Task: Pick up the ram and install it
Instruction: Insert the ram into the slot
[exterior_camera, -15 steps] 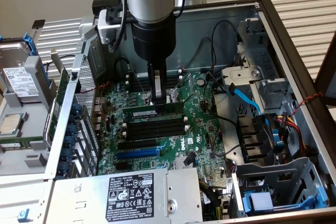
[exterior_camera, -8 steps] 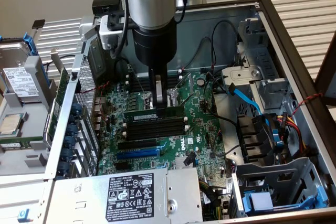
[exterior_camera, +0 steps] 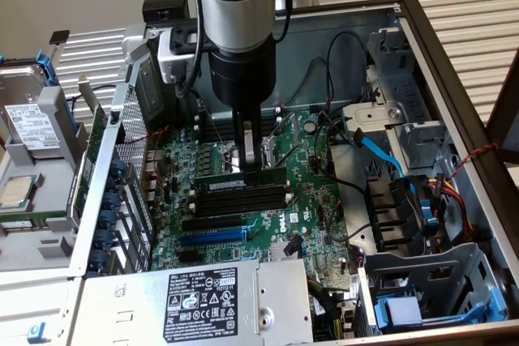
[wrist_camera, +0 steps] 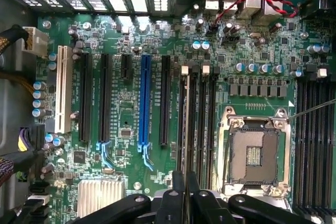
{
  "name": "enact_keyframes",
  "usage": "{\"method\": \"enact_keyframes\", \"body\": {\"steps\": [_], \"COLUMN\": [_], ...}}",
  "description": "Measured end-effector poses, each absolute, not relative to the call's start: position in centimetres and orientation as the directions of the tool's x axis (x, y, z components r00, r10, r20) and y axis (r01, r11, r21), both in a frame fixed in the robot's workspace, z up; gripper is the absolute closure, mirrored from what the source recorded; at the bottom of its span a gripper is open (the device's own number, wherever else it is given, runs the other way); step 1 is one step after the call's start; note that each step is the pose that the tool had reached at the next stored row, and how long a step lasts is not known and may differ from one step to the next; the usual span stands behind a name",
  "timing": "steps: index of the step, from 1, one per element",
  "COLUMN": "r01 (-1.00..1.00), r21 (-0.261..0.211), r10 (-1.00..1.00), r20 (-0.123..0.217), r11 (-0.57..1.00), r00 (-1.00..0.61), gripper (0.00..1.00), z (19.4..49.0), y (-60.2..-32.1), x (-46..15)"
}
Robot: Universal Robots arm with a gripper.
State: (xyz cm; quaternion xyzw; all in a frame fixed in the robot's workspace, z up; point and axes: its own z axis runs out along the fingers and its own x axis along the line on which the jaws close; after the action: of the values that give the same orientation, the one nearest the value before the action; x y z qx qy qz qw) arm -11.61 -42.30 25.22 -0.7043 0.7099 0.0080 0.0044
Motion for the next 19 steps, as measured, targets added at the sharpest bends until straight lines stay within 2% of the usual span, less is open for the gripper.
{"method": "enact_keyframes", "body": {"steps": [19], "r01": [-1.0], "r21": [0.024], "r10": [-1.0], "r20": [-0.022], "r11": [-0.014], "r00": [0.014], "gripper": [0.87], "z": [24.42], "y": [-42.32], "x": [-11.53]}}
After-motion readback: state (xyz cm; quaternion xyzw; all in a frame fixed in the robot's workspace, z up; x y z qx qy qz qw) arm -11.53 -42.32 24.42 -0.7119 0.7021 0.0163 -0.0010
